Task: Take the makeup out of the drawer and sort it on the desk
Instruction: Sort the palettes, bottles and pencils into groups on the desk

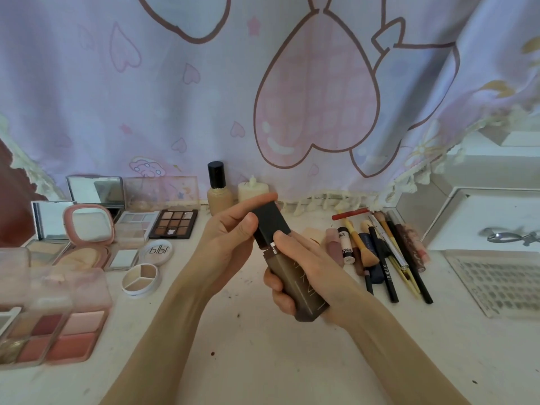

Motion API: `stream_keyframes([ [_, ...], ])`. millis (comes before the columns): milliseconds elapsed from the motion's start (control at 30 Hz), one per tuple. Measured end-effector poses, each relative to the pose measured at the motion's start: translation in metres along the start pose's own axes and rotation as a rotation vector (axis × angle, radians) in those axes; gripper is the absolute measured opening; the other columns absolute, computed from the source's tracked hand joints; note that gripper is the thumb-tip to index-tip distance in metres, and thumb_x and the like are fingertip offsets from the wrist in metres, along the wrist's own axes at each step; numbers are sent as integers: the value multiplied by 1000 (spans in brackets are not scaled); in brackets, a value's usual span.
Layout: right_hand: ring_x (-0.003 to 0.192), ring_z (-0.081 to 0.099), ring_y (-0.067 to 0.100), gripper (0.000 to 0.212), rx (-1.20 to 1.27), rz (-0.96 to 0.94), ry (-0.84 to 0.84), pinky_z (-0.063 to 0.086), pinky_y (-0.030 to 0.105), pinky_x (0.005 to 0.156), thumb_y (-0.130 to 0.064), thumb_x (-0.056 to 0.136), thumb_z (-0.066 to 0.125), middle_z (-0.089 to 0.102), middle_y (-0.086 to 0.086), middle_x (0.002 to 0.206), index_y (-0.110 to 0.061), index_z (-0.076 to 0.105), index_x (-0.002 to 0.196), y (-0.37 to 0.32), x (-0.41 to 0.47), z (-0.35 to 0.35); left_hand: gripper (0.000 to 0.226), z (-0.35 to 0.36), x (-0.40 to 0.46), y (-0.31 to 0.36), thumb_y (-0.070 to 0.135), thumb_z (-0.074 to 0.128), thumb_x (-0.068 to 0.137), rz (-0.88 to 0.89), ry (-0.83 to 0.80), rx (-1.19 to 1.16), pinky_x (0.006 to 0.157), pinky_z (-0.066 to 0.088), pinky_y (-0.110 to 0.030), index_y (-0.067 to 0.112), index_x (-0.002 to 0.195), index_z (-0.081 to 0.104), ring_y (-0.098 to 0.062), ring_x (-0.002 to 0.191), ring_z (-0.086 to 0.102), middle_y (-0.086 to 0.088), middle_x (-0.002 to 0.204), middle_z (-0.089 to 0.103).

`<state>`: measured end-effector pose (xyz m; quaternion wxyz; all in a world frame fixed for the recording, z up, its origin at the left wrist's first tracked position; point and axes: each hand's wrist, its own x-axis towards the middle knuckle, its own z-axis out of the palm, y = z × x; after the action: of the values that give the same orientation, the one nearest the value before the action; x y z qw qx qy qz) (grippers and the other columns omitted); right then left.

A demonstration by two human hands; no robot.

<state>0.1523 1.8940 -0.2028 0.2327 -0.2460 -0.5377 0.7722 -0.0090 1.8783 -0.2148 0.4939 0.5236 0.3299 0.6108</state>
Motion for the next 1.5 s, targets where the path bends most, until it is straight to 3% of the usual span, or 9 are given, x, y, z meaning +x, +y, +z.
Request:
stream_keyframes([
  [67,36,43,18,23,-2,5,11,37,22,41,-48,78,55,52,7,58,-28,51,68,-1,0,-3,52,0,1,-2,50,73,69,6,10,-34,95,45,-29,22,113,66,-13,109,56,1,106,66],
  [233,39,47,17,49,-47,58,-6,40,23,42,-54,73,57,55,12,65,-10,43,90,-3,3,-15,58,1,4,-10,45,73,71,42,68,-84,103,41,-31,14,119,61,-17,114,54,-4,111,64],
  [367,50,54,17,41,-11,99,-30,47,25,47,-34,83,64,61,11,71,-2,48,103,-8,-3,-30,56,-11,8,-7,42,76,68,153,301,-167,95,46,-25,17,116,62,-14,109,57,1,109,67],
  [533,67,61,17,23,11,-31,182,51,29,60,-13,86,60,67,10,83,-3,56,106,-20,9,-44,30,-3,10,-19,13,65,84,60,588,526,74,44,-6,27,109,59,3,83,58,12,97,63],
  [667,98,61,16,27,-358,-119,436,51,36,86,-18,89,58,65,3,112,-14,53,115,-29,37,-53,39,-2,9,-36,15,72,77,95,487,978,70,37,-5,16,114,58,-4,79,52,3,105,58],
  [767,100,59,14,26,-534,-180,472,48,31,89,-15,87,62,63,-1,110,-20,54,110,-35,57,-58,40,1,8,-46,19,72,77,83,423,1138,76,34,-13,15,115,59,-12,87,50,3,107,53],
  [1067,89,60,0,31,-548,-283,474,48,17,83,-8,81,69,66,-10,96,-24,62,107,-27,84,-70,49,3,19,-59,2,68,78,170,335,1246,94,32,-25,6,125,55,-27,107,49,-12,114,56],
  [1367,103,61,18,36,-767,-279,501,48,37,95,-10,82,67,66,4,110,-16,61,116,-24,95,-79,49,1,24,-54,-13,55,77,145,253,1239,96,25,-12,11,119,62,-18,112,44,-7,124,51],
  [1500,95,59,13,35,-889,-281,522,44,24,85,-9,83,65,67,4,108,-14,61,117,-29,98,-84,37,3,34,-54,-9,54,84,153,222,1288,89,25,-5,11,113,66,-17,108,48,-10,118,51],
])
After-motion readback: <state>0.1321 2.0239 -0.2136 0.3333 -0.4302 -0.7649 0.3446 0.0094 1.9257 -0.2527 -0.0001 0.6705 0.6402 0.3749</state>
